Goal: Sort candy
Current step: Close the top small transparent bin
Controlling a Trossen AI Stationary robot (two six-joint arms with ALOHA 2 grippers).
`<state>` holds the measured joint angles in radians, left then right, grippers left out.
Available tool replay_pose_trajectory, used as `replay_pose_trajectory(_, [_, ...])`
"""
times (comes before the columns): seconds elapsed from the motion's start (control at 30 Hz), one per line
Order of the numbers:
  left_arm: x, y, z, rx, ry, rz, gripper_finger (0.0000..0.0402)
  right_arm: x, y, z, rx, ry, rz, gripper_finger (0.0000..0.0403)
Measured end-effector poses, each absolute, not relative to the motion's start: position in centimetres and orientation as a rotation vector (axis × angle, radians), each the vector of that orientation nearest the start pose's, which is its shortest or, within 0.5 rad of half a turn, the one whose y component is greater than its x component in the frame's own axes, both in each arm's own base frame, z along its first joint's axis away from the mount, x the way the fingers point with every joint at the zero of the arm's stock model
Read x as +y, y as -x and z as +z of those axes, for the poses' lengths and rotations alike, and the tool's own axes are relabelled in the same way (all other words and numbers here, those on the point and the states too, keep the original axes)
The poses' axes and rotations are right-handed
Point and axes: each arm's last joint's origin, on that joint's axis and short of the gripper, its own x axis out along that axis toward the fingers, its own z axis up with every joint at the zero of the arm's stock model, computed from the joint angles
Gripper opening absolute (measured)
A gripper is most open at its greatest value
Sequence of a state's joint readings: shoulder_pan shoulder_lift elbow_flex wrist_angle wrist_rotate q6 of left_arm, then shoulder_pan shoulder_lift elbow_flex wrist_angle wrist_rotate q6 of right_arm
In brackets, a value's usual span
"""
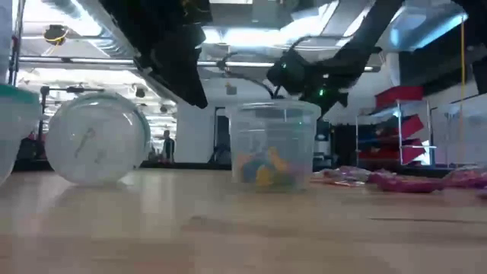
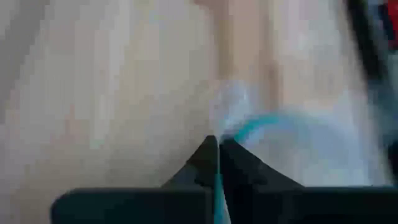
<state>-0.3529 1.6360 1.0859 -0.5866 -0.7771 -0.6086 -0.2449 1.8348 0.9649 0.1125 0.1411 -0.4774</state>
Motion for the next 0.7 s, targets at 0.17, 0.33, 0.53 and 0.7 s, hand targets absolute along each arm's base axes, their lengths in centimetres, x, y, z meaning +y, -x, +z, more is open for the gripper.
replay_pose_trajectory(0.17, [-9.4,-30.1,21.0,0.779,-0.075,0.644,0.0189,-6.8,-33.6,18.6,0.812,0.419,-0.138,0.0004])
replay_pose_trajectory(0.33, [-9.9,-29.9,21.1,0.761,-0.095,0.649,0.0189,-5.4,-33.1,20.0,0.787,0.369,-0.127,0.0002])
replay_pose_trajectory(0.53, [-10.1,-29.8,21.1,0.756,-0.097,0.649,0.0189,-6.1,-34.2,16.7,0.805,0.415,-0.125,0.0046])
replay_pose_trajectory(0.7, [-10.1,-29.8,21.1,0.753,-0.098,0.651,0.0189,-7.3,-35.6,12.9,0.836,0.481,-0.215,0.0144])
